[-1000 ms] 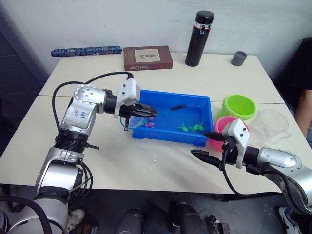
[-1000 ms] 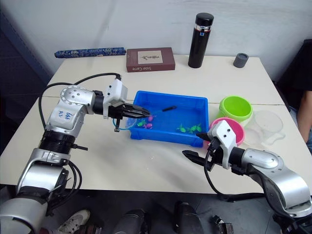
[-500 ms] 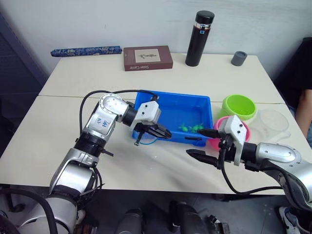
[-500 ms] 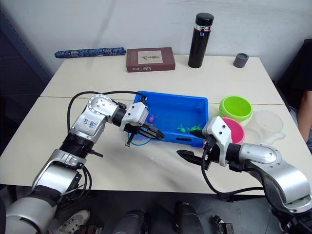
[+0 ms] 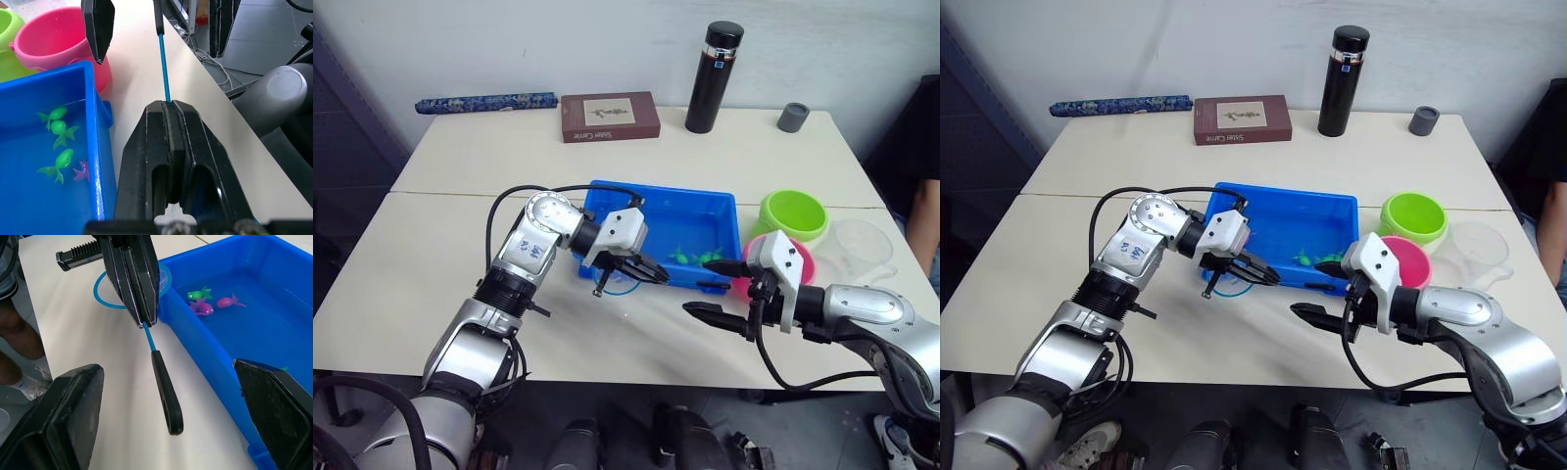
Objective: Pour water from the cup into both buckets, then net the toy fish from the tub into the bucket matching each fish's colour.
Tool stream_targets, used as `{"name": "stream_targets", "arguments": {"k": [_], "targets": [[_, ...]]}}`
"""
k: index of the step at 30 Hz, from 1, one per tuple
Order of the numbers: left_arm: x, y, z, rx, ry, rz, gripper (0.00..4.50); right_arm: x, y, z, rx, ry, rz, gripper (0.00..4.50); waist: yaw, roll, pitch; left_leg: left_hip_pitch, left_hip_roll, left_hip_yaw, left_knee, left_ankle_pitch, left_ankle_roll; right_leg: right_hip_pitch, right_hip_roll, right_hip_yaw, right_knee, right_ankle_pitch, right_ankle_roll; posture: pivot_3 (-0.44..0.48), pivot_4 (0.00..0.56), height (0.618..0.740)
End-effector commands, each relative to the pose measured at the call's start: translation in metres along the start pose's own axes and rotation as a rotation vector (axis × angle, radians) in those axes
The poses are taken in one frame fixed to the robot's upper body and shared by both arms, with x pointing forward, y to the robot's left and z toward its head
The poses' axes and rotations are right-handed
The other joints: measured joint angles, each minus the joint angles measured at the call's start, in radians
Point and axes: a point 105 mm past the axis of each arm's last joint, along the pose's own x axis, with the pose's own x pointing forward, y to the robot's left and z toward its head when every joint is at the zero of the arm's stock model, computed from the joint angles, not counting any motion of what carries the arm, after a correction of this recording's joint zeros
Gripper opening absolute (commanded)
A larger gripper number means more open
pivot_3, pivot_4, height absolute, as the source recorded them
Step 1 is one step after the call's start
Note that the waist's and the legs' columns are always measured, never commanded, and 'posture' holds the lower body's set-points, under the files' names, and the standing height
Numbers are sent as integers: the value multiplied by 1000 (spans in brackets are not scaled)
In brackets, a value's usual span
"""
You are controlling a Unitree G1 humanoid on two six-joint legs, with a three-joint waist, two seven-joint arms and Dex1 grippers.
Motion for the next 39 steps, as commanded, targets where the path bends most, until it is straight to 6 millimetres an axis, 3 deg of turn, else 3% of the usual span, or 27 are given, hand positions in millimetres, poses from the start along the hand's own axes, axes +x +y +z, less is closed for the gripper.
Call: {"name": "stream_targets", "arguments": {"k": [1, 5, 7, 15, 38, 39], "targets": [[1, -1, 4, 18, -11, -1, 31, 0, 8, 10, -42, -21, 33, 4500, 0, 0, 0, 0, 0, 0, 0, 0, 0, 0, 0, 0, 0, 0, 0, 0, 150, 740], [1, -1, 4, 16, -12, -1, 31, 0, 8, 11, -43, -25, 33, 4500, 1, 0, 0, 0, 0, 0, 0, 0, 0, 0, 0, 0, 0, 0, 0, 0, 150, 740], [1, -1, 4, 15, -11, -1, 0, 0, 8, 12, -44, -29, 32, 3949, 0, 0, 0, 0, 0, 0, 0, 0, 0, 0, 0, 0, 0, 0, 0, 0, 150, 740], [-1, 0, 1, 9, 6, -1, 0, 0, 9, 15, -49, -36, 32, 62, 0, 0, 0, 0, 0, 0, 0, 0, 0, 0, 0, 0, 0, 0, 0, 0, 150, 740], [-1, 2, -2, -89, 30, 0, 0, -1, 11, 16, -53, -35, 42, 18, 0, 0, 0, 0, 0, 0, 0, 0, 0, 0, 0, 0, 0, 0, 0, 0, 150, 740], [-2, 4, -2, -92, 28, 9, 730, -1, 11, 15, -52, -28, 43, 0, 0, 0, 0, 0, 0, 0, 0, 0, 0, 0, 0, 0, 0, 0, 0, 0, 150, 740]]}}
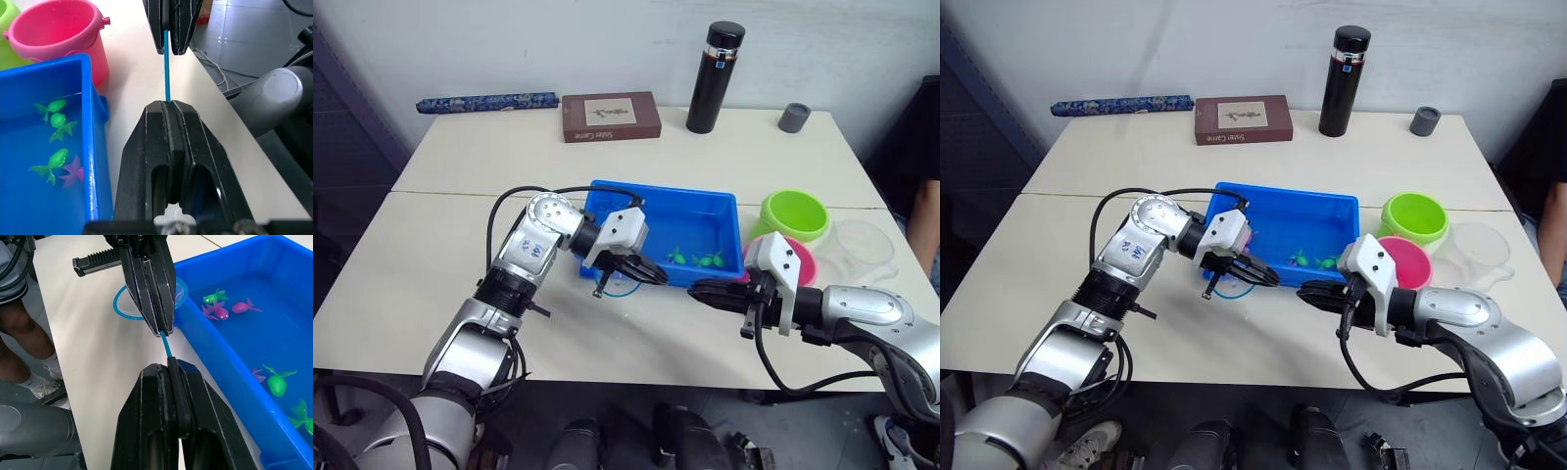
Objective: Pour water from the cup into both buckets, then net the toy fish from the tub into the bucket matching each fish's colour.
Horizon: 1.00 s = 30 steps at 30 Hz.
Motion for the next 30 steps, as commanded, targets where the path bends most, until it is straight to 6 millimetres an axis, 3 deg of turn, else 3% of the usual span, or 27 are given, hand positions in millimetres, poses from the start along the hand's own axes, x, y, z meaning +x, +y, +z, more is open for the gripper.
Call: {"name": "stream_targets", "arguments": {"k": [1, 9, 15, 18, 21, 24, 30], "targets": [[-3, 4, 3, -14, 8, 18, 982, -3, 4, 11, -55, -20, 11, 0, 0, 0, 0, 0, 0, 0, 0, 0, 0, 0, 0, 0, 0, 0, 0, 0, 150, 740], [-16, 10, 20, 49, -38, 77, 4483, -3, 3, 10, -57, -16, 15, 0, 0, 0, 0, 0, 0, 0, 0, 0, 0, 0, 0, 0, 0, 0, 0, 0, 150, 740], [-50, 22, 61, 68, -145, 179, 4483, -3, 4, 8, -53, -6, 18, 0, -1, 0, 0, 0, 0, 0, 0, 0, 0, 0, 0, 0, 0, 0, 0, 0, 150, 740], [-75, 25, 73, 44, -177, 271, 4483, -4, 4, 7, -51, -7, 14, 0, -2, 0, 0, 0, 0, 0, 0, 0, 0, 0, 0, 0, 0, 0, 0, 0, 150, 740], [-110, 27, 69, 0, -165, 415, 4483, -5, 3, 6, -48, -8, 2, 0, -4, 0, 0, 0, 0, 0, 0, 0, 0, 0, 0, 0, 0, 0, 0, 0, 150, 740], [-158, 21, 58, -65, -156, 608, 4483, -6, 0, 5, -44, -5, -12, 0, -9, 0, 0, 0, 0, 0, 0, 0, 0, 0, 0, 0, 0, 0, 0, 0, 150, 740], [-180, -3, 38, -150, -130, 694, 4483, -18, -14, 18, -79, -13, -55, 0, 1, 1, 0, 0, 0, 0, 0, 0, -1, 0, 0, 0, 0, 0, 0, 0, 150, 740]]}}
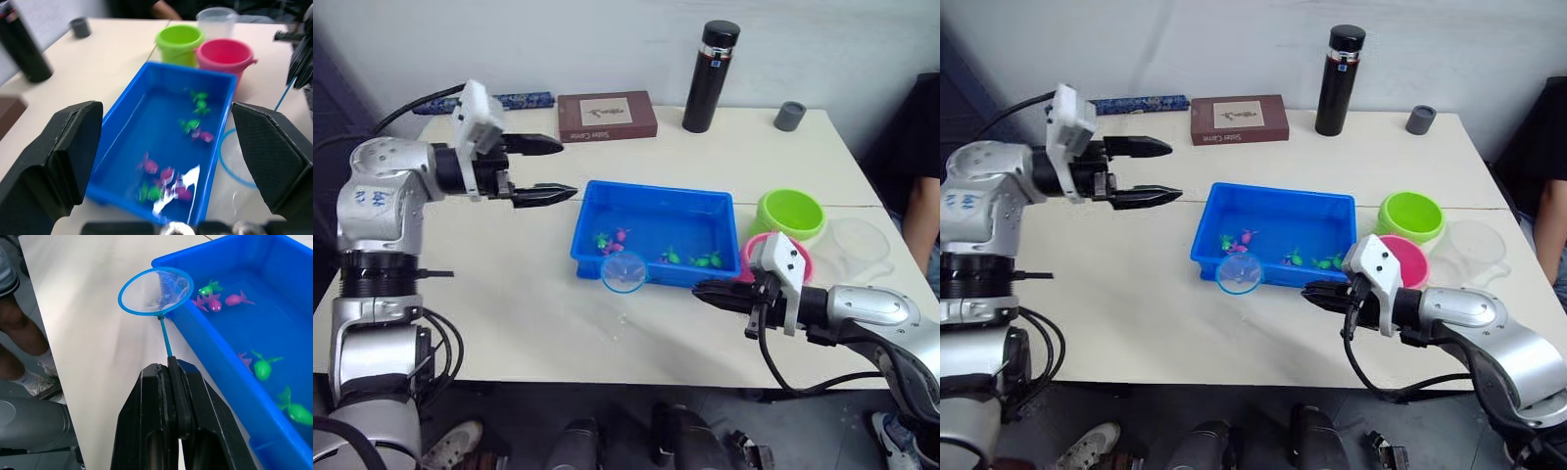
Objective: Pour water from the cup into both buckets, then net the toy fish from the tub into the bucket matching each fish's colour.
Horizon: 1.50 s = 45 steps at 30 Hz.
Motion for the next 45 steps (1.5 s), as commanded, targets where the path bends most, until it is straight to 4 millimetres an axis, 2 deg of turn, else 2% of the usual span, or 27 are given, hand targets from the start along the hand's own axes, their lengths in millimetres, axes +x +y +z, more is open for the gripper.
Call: {"name": "stream_targets", "arguments": {"k": [1, 8, 12, 15, 19, 23, 33, 45], "targets": [[-21, -7, 0, -16, -23, 34, 4483, -16, -16, 23, -77, -41, -54, 0, 5, 0, 0, 0, -1, 0, 0, 0, 0, 0, -1, 0, 0, 0, 0, 0, 150, 740], [-47, -17, -23, -101, 14, 97, 4483, -26, -47, 45, -148, -69, -162, 0, -1, 0, 0, 0, 0, 0, -1, 0, 0, 0, -1, 1, -1, 0, 1, 0, 150, 740], [-58, -22, -44, -105, 92, 137, 4483, -18, -58, 40, -189, -25, -201, 0, -2, 0, 0, 0, 0, 0, -1, 0, 0, 0, -1, 1, -1, 0, 1, 0, 150, 740], [-62, -23, -57, -124, 114, 188, 4483, -3, -63, 34, -189, 9, -216, 0, -4, 0, 0, 0, 0, 0, -1, 0, 0, 0, -1, 1, -1, 0, 1, 0, 150, 740], [-61, -22, -58, -143, 77, 231, 4483, 11, -65, 31, -163, 35, -235, 0, -2, 0, 0, 0, 0, 0, -1, 0, 0, -1, -1, 1, -1, 0, 1, 0, 150, 740], [-59, -28, -61, -150, 102, 213, 4483, 18, -67, 29, -152, 55, -251, 0, -3, 0, 0, -1, -1, 0, -1, -1, 1, -1, -2, 1, -1, 0, 1, 0, 150, 740], [-60, -40, -58, -157, 105, 142, 4483, 12, -77, 24, -138, 102, -304, 0, -7, 1, 0, -1, 0, 0, -1, -1, 1, -1, -1, 1, -2, 0, 1, 0, 150, 740], [-60, -44, -56, -167, 106, 115, 4483, 12, -82, 23, -133, 113, -330, 0, -15, 1, 0, -1, 0, 0, -2, -1, 1, -1, -1, 1, -2, 0, 1, 0, 150, 740]]}}
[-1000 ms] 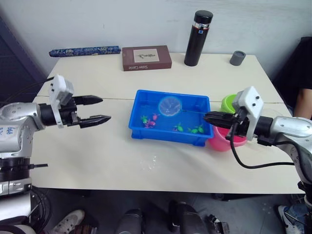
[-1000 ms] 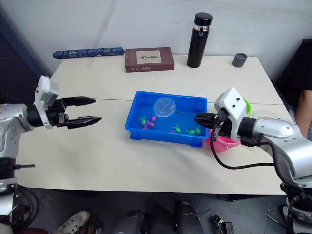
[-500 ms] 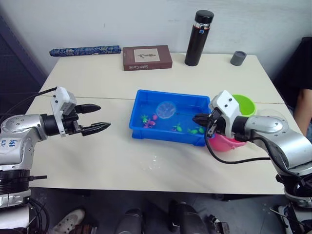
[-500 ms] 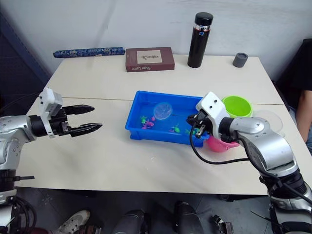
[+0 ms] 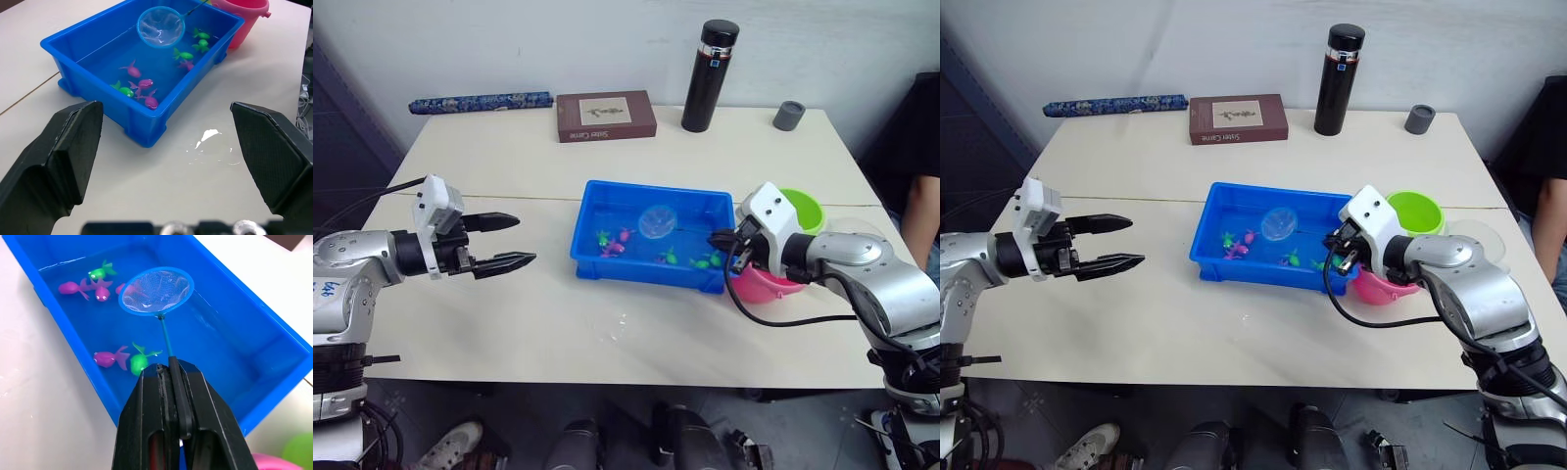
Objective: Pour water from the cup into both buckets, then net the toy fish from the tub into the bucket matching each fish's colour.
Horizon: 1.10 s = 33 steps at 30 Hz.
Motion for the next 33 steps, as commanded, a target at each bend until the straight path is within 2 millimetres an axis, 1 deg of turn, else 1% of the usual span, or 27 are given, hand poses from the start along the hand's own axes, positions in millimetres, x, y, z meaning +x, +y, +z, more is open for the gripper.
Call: {"name": "stream_targets", "arguments": {"k": [1, 3, 6, 12, 18, 24, 28, 33], "targets": [[-4, -4, 11, 49, -11, -4, 4483, -5, -7, 13, -37, -36, -34, 0, -3, 0, 0, 0, 0, 0, 0, 0, 0, 0, 0, 0, 0, 0, 0, 0, 150, 740], [-3, -6, 10, 46, -11, -4, 4483, -4, -9, 11, -67, -26, -38, 0, -8, 0, 0, 0, 0, 0, 0, 0, 0, 0, 0, 0, 0, 0, 0, 0, 150, 740], [-2, -7, 9, 44, -10, -3, 4483, -5, -6, 6, -142, 8, 0, 0, -10, 0, 0, 0, 0, 0, -1, 0, 0, 0, 0, 0, -1, 0, 0, 0, 150, 740], [-1, -11, 6, 30, -18, 1, 4483, -4, -8, -1, -228, 49, 28, 0, -10, 0, 0, 0, 0, 0, -1, 0, 0, 0, 0, 0, -1, 0, 0, 0, 150, 740], [-1, -13, 4, 21, -23, 6, 4483, -2, -6, -5, -291, 67, 52, 0, -10, 1, 0, 0, 0, 0, -1, 0, 0, 0, 0, 0, -1, 0, 0, 0, 150, 740], [-1, -12, 7, 23, -29, 11, 4483, 0, -13, -20, -356, 131, 27, 0, -10, 1, 0, 0, 0, 0, -1, 0, 0, 0, 0, 0, -1, 0, 0, 0, 150, 740], [-1, -12, 7, 22, -29, 11, 4483, 2, -14, -22, -366, 132, 21, 0, -10, 1, 1, 0, 0, 0, -1, 0, 0, 0, 0, 0, -1, 0, 0, 0, 150, 740], [0, -12, 7, 22, -31, 11, 4483, 1, -14, -27, -419, 144, 32, 0, -10, 1, 1, 0, 0, 0, -1, 0, 0, 0, 0, 0, -1, 0, 0, 0, 150, 740]]}}
